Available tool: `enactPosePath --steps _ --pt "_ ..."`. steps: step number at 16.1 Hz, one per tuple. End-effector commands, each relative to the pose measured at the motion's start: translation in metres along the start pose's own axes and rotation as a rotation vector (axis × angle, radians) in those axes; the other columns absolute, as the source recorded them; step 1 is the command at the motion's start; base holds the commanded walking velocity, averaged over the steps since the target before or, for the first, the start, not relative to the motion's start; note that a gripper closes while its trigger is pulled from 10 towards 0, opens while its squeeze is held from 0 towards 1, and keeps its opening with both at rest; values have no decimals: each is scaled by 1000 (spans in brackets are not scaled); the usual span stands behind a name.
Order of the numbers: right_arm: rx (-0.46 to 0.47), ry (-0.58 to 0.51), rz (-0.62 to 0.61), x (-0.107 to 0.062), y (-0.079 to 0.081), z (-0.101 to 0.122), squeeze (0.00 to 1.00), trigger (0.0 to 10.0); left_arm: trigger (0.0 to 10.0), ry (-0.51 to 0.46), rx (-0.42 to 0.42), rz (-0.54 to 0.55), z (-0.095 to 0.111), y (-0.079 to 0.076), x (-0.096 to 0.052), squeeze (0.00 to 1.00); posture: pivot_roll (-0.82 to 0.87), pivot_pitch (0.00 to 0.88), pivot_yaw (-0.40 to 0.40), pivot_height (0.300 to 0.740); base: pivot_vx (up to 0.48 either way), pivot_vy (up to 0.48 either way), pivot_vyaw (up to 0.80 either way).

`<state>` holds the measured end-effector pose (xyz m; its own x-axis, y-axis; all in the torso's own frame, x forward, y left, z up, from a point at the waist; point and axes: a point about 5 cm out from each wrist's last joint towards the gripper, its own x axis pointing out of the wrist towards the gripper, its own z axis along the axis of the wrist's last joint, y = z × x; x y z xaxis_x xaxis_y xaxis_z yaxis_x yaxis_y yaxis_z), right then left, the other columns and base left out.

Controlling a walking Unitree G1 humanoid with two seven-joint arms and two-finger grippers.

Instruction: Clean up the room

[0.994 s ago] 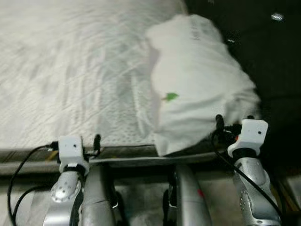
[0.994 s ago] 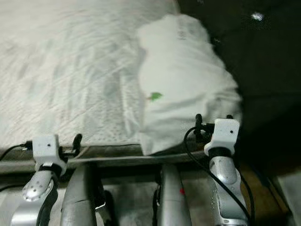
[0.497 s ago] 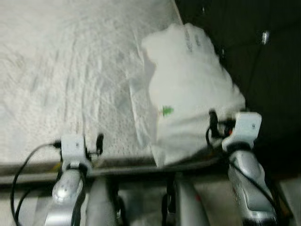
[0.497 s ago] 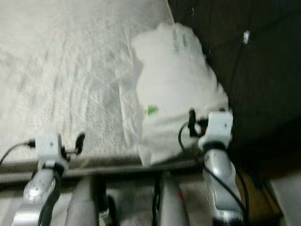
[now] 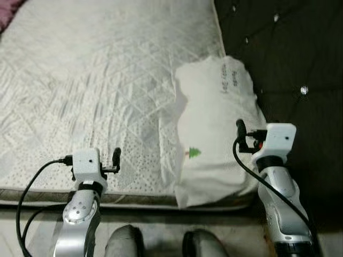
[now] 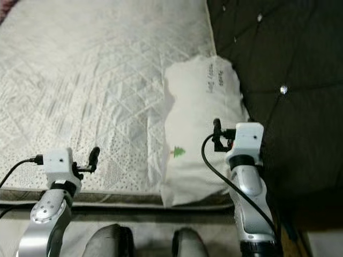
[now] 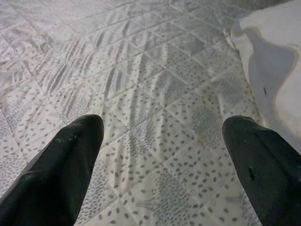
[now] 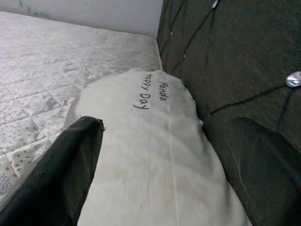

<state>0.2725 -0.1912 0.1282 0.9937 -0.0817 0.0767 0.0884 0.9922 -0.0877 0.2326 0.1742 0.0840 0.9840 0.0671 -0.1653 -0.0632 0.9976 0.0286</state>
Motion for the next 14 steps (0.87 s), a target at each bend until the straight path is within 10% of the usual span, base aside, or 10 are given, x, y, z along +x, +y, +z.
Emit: enactPosePath --steps 1,14 --pt "-4 29 -19 -3 -5 -7 0 10000 10000 11 1 12 -5 1 -2 0 36 136 -46 740 0 0 0" --pt "45 140 13 -16 1 -39 0 10000 10000 -94 33 -28 14 -4 6 0 36 145 -52 740 0 0 0"
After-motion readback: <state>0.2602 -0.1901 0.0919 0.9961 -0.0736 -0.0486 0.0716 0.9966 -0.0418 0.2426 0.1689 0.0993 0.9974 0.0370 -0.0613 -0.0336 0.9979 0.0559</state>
